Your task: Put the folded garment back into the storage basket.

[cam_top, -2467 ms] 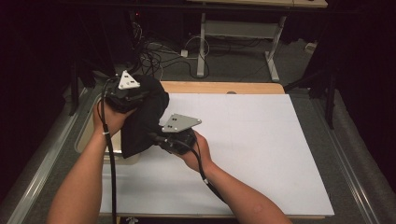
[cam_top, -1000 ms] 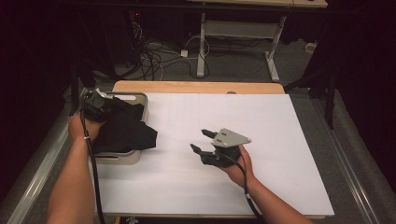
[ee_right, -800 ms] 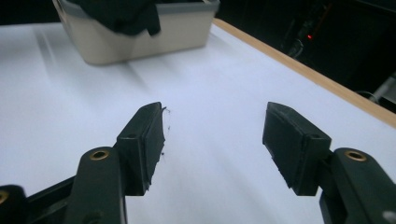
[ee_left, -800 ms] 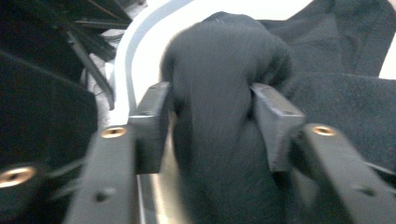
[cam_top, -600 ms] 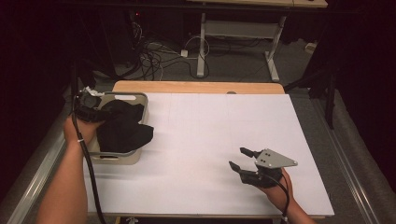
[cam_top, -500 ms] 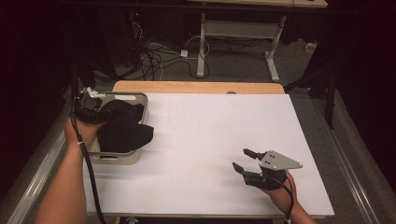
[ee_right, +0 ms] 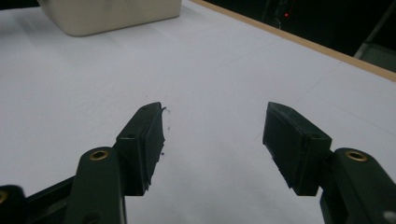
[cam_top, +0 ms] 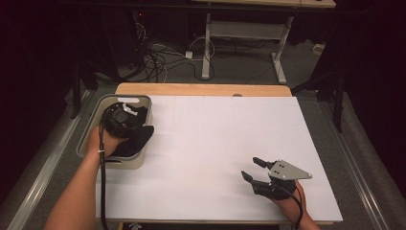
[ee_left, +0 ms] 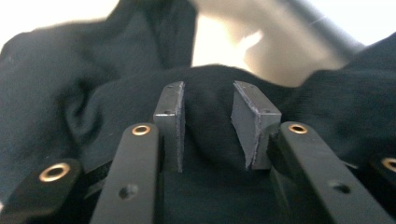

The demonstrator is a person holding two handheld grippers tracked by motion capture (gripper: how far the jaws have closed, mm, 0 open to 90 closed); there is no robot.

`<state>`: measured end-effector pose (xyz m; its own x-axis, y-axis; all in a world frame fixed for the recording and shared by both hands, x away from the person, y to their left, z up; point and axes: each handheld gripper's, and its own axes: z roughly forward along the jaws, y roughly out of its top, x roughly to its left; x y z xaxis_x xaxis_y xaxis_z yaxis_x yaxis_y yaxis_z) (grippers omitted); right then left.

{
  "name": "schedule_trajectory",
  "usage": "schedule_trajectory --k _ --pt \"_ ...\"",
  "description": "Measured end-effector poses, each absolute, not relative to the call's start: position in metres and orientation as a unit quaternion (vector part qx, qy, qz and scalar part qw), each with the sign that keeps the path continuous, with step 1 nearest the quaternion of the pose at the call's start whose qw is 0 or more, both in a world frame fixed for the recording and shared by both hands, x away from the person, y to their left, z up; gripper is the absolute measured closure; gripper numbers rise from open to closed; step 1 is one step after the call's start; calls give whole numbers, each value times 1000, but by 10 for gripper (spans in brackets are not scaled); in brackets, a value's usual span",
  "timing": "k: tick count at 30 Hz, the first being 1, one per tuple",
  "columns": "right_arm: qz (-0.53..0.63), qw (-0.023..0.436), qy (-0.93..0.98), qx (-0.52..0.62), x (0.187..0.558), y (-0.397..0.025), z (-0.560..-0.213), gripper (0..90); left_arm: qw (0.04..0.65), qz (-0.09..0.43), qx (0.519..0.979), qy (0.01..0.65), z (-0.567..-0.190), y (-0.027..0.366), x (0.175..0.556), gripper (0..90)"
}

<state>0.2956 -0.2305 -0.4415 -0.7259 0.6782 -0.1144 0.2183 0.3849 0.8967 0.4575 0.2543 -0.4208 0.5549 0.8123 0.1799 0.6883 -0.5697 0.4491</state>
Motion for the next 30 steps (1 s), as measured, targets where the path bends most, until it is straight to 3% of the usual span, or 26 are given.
schedule_trajectory --k 5,12,23,30 --pt "471 238 803 278 297 -229 -448 384 134 163 866 454 -433 263 471 633" --pt "466 243 803 280 298 -231 -453 382 144 148 854 477 -439 272 477 647" --pt "472 271 797 261 292 -227 -454 378 133 167 845 491 -439 273 477 650" --pt "475 281 793 257 291 -227 -454 377 139 209 834 492 -432 273 473 649"
